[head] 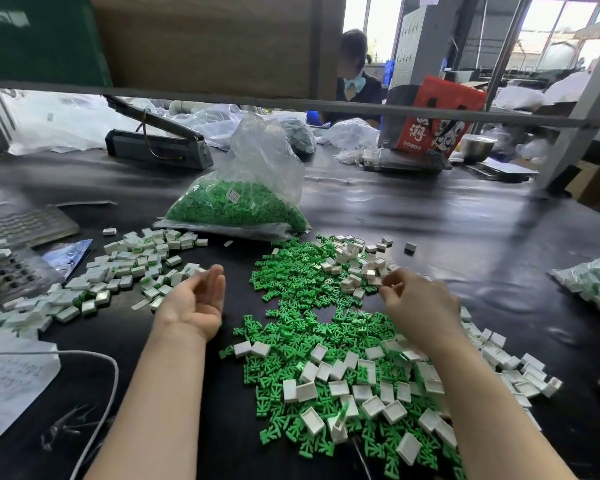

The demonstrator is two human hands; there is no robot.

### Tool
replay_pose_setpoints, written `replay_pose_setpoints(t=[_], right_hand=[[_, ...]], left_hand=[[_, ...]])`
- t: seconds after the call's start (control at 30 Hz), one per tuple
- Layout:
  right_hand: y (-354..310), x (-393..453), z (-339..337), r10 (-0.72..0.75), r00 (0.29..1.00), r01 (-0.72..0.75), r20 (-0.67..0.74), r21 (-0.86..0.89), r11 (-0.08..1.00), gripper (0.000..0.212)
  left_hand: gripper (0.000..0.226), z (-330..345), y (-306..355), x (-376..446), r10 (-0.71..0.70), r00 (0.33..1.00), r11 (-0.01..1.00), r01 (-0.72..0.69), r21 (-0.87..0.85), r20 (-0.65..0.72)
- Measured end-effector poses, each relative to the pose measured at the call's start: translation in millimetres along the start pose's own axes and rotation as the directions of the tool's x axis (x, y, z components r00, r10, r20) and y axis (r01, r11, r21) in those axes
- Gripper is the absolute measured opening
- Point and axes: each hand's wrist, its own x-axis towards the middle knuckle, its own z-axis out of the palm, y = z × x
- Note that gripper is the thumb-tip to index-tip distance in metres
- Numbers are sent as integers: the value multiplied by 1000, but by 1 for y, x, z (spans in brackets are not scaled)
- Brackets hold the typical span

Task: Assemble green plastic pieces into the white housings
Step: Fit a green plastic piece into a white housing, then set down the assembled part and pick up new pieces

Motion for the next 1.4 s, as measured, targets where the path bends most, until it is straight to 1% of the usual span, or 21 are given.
replay_pose_setpoints(t=[0.07,0.13,0.17,0.23,0.33,0.4,0.43,0.47,0.53,0.6,0.7,0.77,0.87,1.03,1.13,1.27,1.33,1.4], right_hand=[[9,2,-3,67,997,-64,34,-87,994,29],[14,3,-5,109,988,-91,109,-158,983,40],[15,3,-6,119,983,-93,140,-177,980,45],[14,4,-8,121,978,-90,170,-179,980,47],[15,4,-9,100,983,-74,157,-161,984,39],[15,4,-9,86,991,-69,103,-163,984,28],[14,3,-9,82,994,-69,72,-172,983,27],[13,2,-9,84,995,-74,44,-190,979,28],[13,1,-7,123,992,-120,-3,-265,957,34],[16,1,-7,221,975,-217,-26,-337,916,39],[24,3,-10,377,926,-352,9,-342,871,46],[27,4,-8,402,914,-368,47,-317,874,46],[26,4,-5,324,943,-297,71,-254,921,42],[11,1,-2,145,984,-134,102,-112,985,27],[2,-2,0,45,989,-36,143,-63,997,22],[-3,-2,3,-91,981,91,171,9,996,11],[-3,-1,4,-126,979,121,159,36,992,9],[-2,0,7,-128,983,127,130,14,992,11]], left_hand=[[28,-3,6,5,20,1000,996,-21,-89,-11],[32,-5,9,8,39,999,985,-40,-168,-9],[35,-6,10,8,52,999,978,-53,-203,-10],[40,-8,11,8,90,996,961,-89,-262,-5],[42,-9,11,5,146,989,934,-130,-332,25],[47,-9,12,4,173,984,922,-144,-360,51],[50,-9,12,4,180,982,922,-146,-359,61],[51,-9,11,4,179,981,928,-145,-344,70],[46,-8,8,3,163,983,952,-132,-276,90],[38,-4,4,2,128,984,981,-107,-160,125],[32,4,-4,-3,75,978,995,-86,50,195],[31,8,-9,-5,47,970,986,-83,143,239],[28,12,-15,-9,29,959,961,-104,256,282],[25,18,-24,-16,25,958,917,-136,376,285],[25,21,-30,-21,15,960,901,-135,413,281],[23,24,-39,-25,-12,958,877,-128,463,288],[22,25,-43,-27,-26,957,867,-123,483,290],[21,26,-44,-28,-39,956,859,-117,499,290]])
